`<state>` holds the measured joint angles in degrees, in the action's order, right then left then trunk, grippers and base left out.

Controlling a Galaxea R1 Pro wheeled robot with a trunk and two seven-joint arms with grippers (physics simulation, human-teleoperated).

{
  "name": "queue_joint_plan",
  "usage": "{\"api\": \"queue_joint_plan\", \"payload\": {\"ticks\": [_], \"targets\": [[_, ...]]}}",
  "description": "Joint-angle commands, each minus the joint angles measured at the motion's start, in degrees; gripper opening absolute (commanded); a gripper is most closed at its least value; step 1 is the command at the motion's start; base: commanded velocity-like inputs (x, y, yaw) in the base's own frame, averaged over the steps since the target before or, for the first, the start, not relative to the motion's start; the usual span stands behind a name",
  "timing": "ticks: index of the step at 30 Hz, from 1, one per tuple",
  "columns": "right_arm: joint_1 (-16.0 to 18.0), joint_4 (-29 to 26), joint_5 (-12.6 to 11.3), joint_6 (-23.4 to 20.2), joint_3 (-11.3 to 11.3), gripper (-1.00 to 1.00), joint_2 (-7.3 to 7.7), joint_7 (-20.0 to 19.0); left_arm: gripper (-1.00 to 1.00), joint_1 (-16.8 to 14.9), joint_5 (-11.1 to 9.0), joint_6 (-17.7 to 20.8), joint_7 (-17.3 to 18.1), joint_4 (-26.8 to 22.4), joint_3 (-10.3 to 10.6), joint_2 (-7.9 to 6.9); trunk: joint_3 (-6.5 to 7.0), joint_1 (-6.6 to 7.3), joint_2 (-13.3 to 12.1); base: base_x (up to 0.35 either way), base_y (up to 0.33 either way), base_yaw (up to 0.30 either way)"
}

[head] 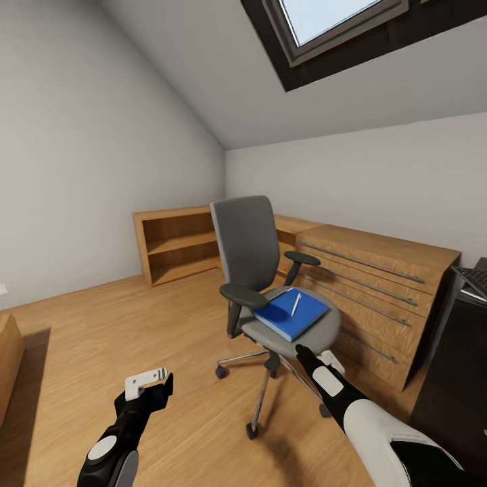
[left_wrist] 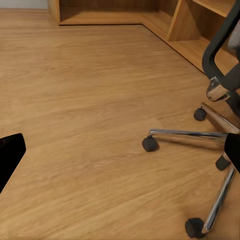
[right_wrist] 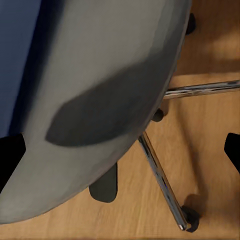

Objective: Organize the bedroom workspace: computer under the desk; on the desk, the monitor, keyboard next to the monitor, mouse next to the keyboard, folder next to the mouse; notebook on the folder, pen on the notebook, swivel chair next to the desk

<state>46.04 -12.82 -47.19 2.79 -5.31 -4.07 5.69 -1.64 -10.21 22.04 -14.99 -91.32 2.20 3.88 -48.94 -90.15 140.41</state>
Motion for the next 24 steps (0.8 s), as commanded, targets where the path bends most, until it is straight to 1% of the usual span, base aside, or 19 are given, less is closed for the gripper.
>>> {"api": "queue_joint_plan", "payload": {"ticks": [1,5,17,24], "targets": [[0.0,0.0,-0.2,0.1,-0.4,1.00,-0.06,0.1,1.00,0.0,-0.6,0.2,-0.5,-0.1,0.1,-0.02,-0.06,0.01,0.0,-0.031,0.000,0.010],[0.0,0.0,-0.2,0.1,-0.4,1.00,-0.06,0.0,1.00,0.0,-0.6,0.2,-0.5,-0.1,0.1,-0.04,-0.06,0.01,0.0,-0.199,0.000,0.004],[0.0,0.0,-0.2,0.2,-0.3,1.00,-0.06,0.0,1.00,0.0,-0.7,0.2,-0.6,-0.1,0.1,-0.05,-0.06,0.01,0.0,-0.307,0.000,0.000],[0.0,0.0,-0.1,0.2,-0.3,1.00,-0.06,0.0,1.00,0.0,-0.7,0.2,-0.6,-0.1,0.1,-0.02,-0.06,0.01,0.0,-0.083,0.000,0.000]]}}
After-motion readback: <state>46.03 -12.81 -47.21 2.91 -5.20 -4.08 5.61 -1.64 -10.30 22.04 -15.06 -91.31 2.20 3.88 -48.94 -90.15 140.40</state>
